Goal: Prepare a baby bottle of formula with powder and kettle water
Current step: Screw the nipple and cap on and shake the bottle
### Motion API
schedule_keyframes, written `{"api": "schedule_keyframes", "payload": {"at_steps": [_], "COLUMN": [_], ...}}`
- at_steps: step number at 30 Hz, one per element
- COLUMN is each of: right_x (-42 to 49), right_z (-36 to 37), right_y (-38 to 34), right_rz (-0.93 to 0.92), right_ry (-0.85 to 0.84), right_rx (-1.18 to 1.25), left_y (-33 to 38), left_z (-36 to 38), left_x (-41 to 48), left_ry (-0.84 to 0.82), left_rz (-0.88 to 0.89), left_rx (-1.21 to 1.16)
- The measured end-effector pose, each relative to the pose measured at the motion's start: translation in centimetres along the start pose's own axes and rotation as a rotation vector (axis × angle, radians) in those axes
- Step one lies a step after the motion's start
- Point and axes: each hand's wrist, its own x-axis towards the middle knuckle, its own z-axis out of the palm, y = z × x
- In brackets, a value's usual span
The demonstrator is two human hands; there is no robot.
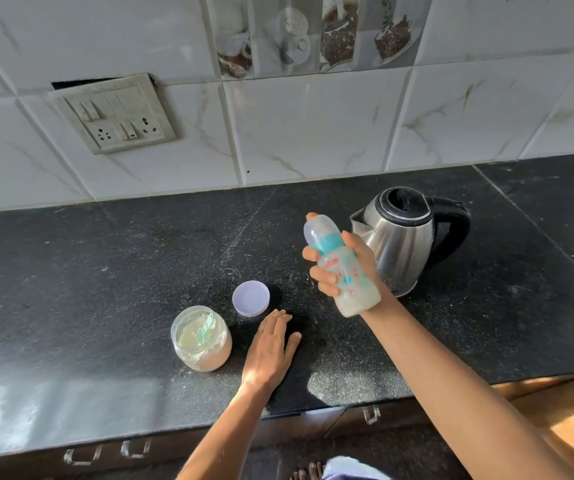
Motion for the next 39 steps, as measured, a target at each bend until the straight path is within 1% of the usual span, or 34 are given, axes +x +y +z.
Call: {"api": "schedule_keyframes", "payload": {"at_steps": [1, 2, 4, 5, 6, 8, 9, 11, 13, 14, 15, 16, 18, 19, 20, 21, 24, 25, 27, 29, 32, 33, 34, 35, 36, 37, 38, 39], "right_x": [0.1, 0.1, 0.2, 0.1, 0.0, -0.2, -0.1, 0.1, 0.3, 0.2, 0.0, -0.1, -0.7, -0.9, -0.8, -0.5, -0.2, -0.2, -0.3, -0.1, 0.4, 0.4, 0.3, 0.0, -0.3, -0.4, -0.3, -0.2], "right_z": [0.3, 0.6, 0.6, 0.5, 0.5, 1.3, 1.6, 2.6, 2.4, 2.0, 1.7, 1.7, 1.6, 1.7, 2.0, 2.2, 1.6, 1.4, 1.2, 1.1, 0.3, 0.0, -0.1, 0.1, 0.0, -0.1, -0.1, 0.0], "right_y": [0.0, 0.2, 0.4, 0.5, 0.7, 1.4, 1.5, 1.5, 1.4, 1.3, 1.2, 1.3, 1.9, 1.9, 1.8, 1.7, 1.5, 1.5, 1.7, 1.8, 1.5, 1.6, 1.7, 1.9, 2.0, 2.0, 1.9, 1.7], "right_rz": [0.000, -0.015, -0.111, -0.157, -0.178, -0.147, -0.141, -0.177, -0.247, -0.270, -0.256, -0.202, -0.126, -0.116, -0.117, -0.128, -0.233, -0.235, -0.223, -0.292, -0.396, -0.370, -0.304, -0.230, -0.192, -0.188, -0.202, -0.213], "right_ry": [0.016, 0.066, 0.183, 0.208, 0.190, 0.115, 0.118, 0.184, 0.306, 0.329, 0.300, 0.235, 0.087, 0.043, 0.035, 0.061, 0.264, 0.282, 0.252, 0.281, 0.435, 0.435, 0.404, 0.348, 0.296, 0.269, 0.262, 0.271], "right_rx": [0.050, 0.109, 0.235, 0.298, 0.338, 0.298, 0.240, 0.186, 0.235, 0.288, 0.336, 0.315, 0.094, 0.009, -0.019, 0.016, 0.267, 0.309, 0.226, 0.135, 0.238, 0.237, 0.209, 0.157, 0.080, 0.038, 0.062, 0.139], "left_y": [0.0, 0.0, -0.1, -0.1, -0.1, -0.1, -0.1, -0.1, 0.1, 0.1, 0.1, 0.0, 0.1, 0.1, 0.0, 0.0, -0.1, -0.1, 0.0, 0.0, -0.1, -0.1, -0.1, 0.0, 0.0, 0.0, 0.0, 0.0], "left_z": [0.0, 0.0, 0.1, 0.1, 0.2, 0.2, 0.2, 0.3, 0.2, 0.2, 0.2, 0.2, 0.3, 0.3, 0.3, 0.4, 0.4, 0.4, 0.4, 0.4, 0.6, 0.6, 0.5, 0.5, 0.5, 0.5, 0.4, 0.4], "left_x": [0.0, 0.0, 0.0, 0.0, 0.0, 0.1, 0.2, 0.2, 0.2, 0.2, 0.2, 0.2, 0.3, 0.3, 0.4, 0.4, 0.4, 0.4, 0.4, 0.4, 0.4, 0.4, 0.4, 0.4, 0.4, 0.4, 0.4, 0.4], "left_ry": [0.003, 0.007, 0.010, 0.011, 0.011, 0.013, 0.013, 0.012, 0.011, 0.011, 0.011, 0.011, 0.013, 0.015, 0.017, 0.017, 0.016, 0.017, 0.024, 0.031, 0.027, 0.025, 0.021, 0.018, 0.015, 0.013, 0.014, 0.014], "left_rz": [0.001, 0.002, 0.001, -0.001, -0.002, 0.003, 0.007, 0.012, 0.016, 0.016, 0.016, 0.021, 0.034, 0.036, 0.038, 0.037, 0.035, 0.037, 0.047, 0.053, 0.047, 0.044, 0.042, 0.042, 0.043, 0.044, 0.045, 0.046], "left_rx": [-0.001, -0.001, 0.003, 0.001, 0.000, 0.005, 0.010, 0.019, 0.027, 0.029, 0.033, 0.041, 0.056, 0.059, 0.060, 0.059, 0.059, 0.061, 0.069, 0.077, 0.084, 0.084, 0.083, 0.084, 0.086, 0.089, 0.092, 0.092]}}
